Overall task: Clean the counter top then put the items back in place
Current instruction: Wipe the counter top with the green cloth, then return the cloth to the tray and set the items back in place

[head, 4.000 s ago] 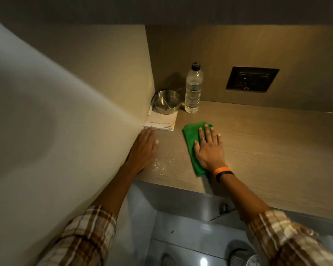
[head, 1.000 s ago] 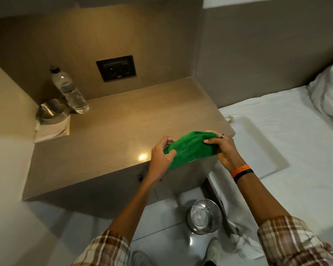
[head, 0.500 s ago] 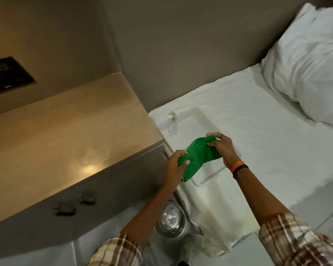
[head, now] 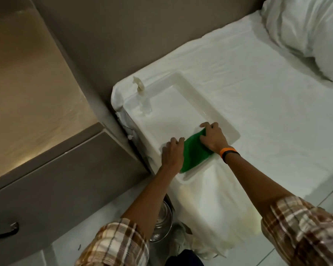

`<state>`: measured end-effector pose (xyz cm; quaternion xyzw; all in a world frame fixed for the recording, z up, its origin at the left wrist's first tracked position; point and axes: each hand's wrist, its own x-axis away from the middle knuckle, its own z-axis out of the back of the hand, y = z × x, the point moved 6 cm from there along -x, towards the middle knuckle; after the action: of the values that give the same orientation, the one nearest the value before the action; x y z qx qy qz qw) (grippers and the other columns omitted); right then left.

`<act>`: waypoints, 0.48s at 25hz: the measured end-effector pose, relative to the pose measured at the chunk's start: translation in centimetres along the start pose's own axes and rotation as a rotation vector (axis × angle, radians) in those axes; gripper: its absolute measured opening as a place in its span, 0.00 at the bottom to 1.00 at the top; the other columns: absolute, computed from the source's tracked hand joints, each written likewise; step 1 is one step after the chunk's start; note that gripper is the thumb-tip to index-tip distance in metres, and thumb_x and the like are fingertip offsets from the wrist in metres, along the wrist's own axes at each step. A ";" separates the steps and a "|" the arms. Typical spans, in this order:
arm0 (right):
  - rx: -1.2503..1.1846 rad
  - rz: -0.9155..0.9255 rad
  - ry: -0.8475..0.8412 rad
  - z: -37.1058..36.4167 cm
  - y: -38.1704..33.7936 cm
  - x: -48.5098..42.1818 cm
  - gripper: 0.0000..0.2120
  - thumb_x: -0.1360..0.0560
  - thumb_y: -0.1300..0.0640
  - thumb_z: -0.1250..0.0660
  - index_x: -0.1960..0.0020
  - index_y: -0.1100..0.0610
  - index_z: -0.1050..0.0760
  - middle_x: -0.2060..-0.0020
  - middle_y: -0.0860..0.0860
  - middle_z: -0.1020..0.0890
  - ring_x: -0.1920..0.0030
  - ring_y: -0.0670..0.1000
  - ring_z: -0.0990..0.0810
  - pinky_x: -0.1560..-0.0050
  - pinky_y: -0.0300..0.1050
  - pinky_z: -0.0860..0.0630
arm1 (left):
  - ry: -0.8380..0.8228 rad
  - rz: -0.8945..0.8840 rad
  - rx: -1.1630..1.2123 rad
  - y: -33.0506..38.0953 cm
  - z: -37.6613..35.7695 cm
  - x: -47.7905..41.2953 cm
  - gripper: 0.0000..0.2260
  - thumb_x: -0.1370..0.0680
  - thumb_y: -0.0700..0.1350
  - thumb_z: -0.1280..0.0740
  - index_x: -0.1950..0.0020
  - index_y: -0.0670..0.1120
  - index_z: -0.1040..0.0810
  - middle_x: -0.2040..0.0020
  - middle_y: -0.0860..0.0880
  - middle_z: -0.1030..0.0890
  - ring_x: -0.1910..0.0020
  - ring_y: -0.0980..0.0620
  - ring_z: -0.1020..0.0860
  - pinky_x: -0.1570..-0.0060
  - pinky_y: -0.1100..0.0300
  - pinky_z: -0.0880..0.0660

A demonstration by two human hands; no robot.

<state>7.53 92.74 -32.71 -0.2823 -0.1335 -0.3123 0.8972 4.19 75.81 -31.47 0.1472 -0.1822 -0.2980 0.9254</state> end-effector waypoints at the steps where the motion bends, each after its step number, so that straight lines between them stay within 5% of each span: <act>1: 0.142 0.031 0.025 -0.9 0.3 0.0 0.24 0.24 0.55 0.39 0.28 0.53 0.33 0.34 0.60 0.33 0.36 0.63 0.31 0.39 0.58 0.27 | 0.006 -0.021 -0.118 0.2 -0.5 -0.2 0.22 0.21 0.41 0.34 0.28 0.45 0.35 0.36 0.41 0.28 0.41 0.43 0.27 0.46 0.50 0.27; 5: 0.406 0.125 0.157 -0.8 -1.7 1.9 0.26 0.22 0.53 0.39 0.25 0.55 0.36 0.25 0.61 0.37 0.26 0.64 0.39 0.30 0.64 0.36 | 0.065 -0.036 -0.256 0.2 0.0 0.5 0.30 0.24 0.45 0.31 0.25 0.44 0.38 0.26 0.39 0.34 0.30 0.40 0.34 0.32 0.43 0.34; 8: 0.299 0.243 0.348 3.2 -7.6 6.9 0.23 0.22 0.51 0.37 0.28 0.57 0.31 0.26 0.62 0.33 0.27 0.64 0.35 0.28 0.64 0.36 | 0.238 -0.092 -0.221 1.1 5.7 3.5 0.31 0.24 0.45 0.33 0.23 0.42 0.39 0.25 0.39 0.34 0.24 0.39 0.38 0.26 0.39 0.43; 12: 0.063 0.412 0.522 9.3 -19.0 16.5 0.20 0.18 0.51 0.40 0.28 0.56 0.31 0.25 0.58 0.35 0.24 0.59 0.37 0.25 0.60 0.38 | 0.509 -0.106 -0.092 2.5 18.9 9.8 0.23 0.17 0.44 0.45 0.23 0.38 0.40 0.23 0.39 0.36 0.22 0.40 0.43 0.25 0.43 0.41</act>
<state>7.54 77.97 -10.31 -0.1862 0.1511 -0.1819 0.9536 4.84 68.73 -11.19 0.1846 0.0779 -0.3073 0.9303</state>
